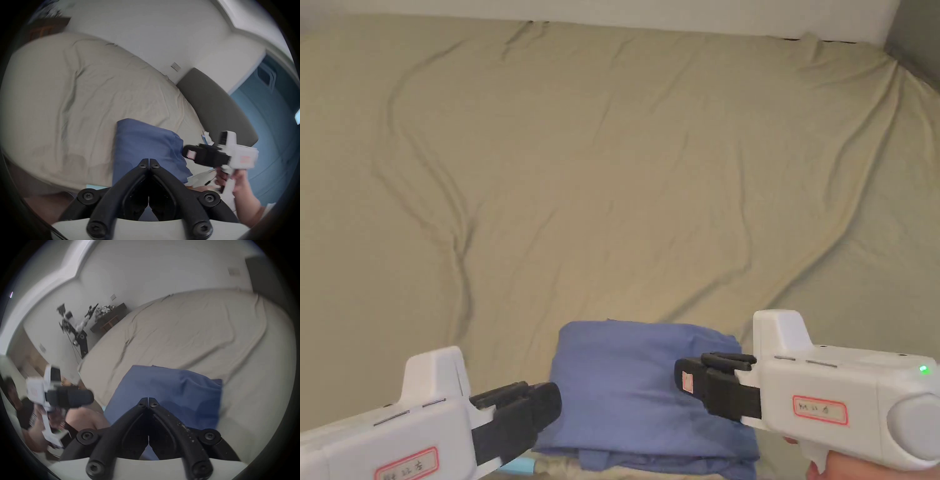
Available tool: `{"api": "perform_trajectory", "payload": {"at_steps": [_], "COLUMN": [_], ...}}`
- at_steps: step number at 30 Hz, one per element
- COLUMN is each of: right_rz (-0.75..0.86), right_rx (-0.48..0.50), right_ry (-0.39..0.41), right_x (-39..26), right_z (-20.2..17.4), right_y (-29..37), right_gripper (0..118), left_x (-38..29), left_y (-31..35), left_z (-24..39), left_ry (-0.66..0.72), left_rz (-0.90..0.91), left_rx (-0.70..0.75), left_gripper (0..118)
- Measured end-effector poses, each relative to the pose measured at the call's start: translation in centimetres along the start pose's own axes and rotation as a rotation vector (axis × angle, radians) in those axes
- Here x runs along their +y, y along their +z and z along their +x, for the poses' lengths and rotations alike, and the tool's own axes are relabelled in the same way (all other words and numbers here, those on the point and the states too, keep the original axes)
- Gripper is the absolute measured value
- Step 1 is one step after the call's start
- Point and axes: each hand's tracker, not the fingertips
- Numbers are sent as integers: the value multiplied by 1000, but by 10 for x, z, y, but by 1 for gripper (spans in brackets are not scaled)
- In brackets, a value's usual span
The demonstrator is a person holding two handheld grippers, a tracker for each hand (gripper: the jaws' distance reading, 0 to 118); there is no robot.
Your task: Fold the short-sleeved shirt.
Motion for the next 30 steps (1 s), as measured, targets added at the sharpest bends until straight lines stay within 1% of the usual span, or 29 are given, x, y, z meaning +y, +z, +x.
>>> {"api": "perform_trajectory", "payload": {"at_steps": [1,2,3,4,6,8,9,10,11,12,13,14,16,17,18,19,20,21,22,23,24,25,26,27,28,30], "right_rz": [-25,-67,-94,-126,-172,-164,-153,-157,-158,-159,-160,-161,-163,-164,-164,-163,-161,-158,-154,-152,-153,-149,-148,-145,-141,-138], "right_rx": [32,33,2,-22,30,55,83,80,80,87,99,106,114,114,114,116,118,119,120,115,113,114,100,87,78,68], "right_ry": [-38,-73,-103,-132,-206,-222,-251,-258,-249,-244,-243,-246,-250,-251,-249,-250,-253,-258,-268,-279,-280,-278,-260,-228,-215,-228], "right_x": [5,7,7,3,-5,-11,-12,-13,-14,-15,-15,-15,-15,-15,-16,-16,-16,-17,-19,-20,-21,-20,-20,-20,-20,-16], "right_z": [13,26,37,49,71,83,86,90,92,90,92,94,94,93,93,94,92,93,93,94,93,93,89,86,83,75], "right_y": [-13,-24,-32,-39,-46,-44,-42,-42,-42,-40,-40,-40,-40,-40,-40,-40,-40,-40,-40,-41,-41,-40,-39,-39,-38,-34], "right_gripper": [1,1,1,1,1,1,1,1,1,1,1,1,1,1,1,1,1,1,1,1,1,1,1,1,1,0], "left_x": [1,2,3,7,19,31,37,44,48,51,54,55,55,55,60,62,60,56,51,47,50,55,57,55,56,62], "left_y": [2,3,3,1,-8,-18,-27,-39,-51,-65,-79,-93,-119,-128,-136,-149,-164,-177,-190,-197,-197,-197,-199,-197,-192,-182], "left_z": [-11,-18,-24,-33,-54,-74,-85,-96,-98,-102,-104,-104,-97,-97,-102,-104,-98,-91,-86,-79,-78,-80,-82,-85,-84,-84], "left_ry": [22,42,57,70,129,226,279,339,360,366,367,358,328,320,353,384,389,346,292,238,227,256,263,258,224,165], "left_rz": [-14,-5,6,2,-70,-88,-103,-135,-193,-241,-283,-319,-389,-401,-381,-448,-520,-556,-584,-605,-586,-595,-597,-601,-589,-570], "left_rx": [-36,-47,-57,-96,-174,-250,-283,-311,-330,-355,-377,-384,-378,-439,-552,-525,-503,-470,-432,-418,-496,-543,-506,-505,-516,-488], "left_gripper": [0,0,0,0,6,13,18,38,71,88,103,110,110,110,108,103,84,61,33,24,24,23,22,20,19,17]}}
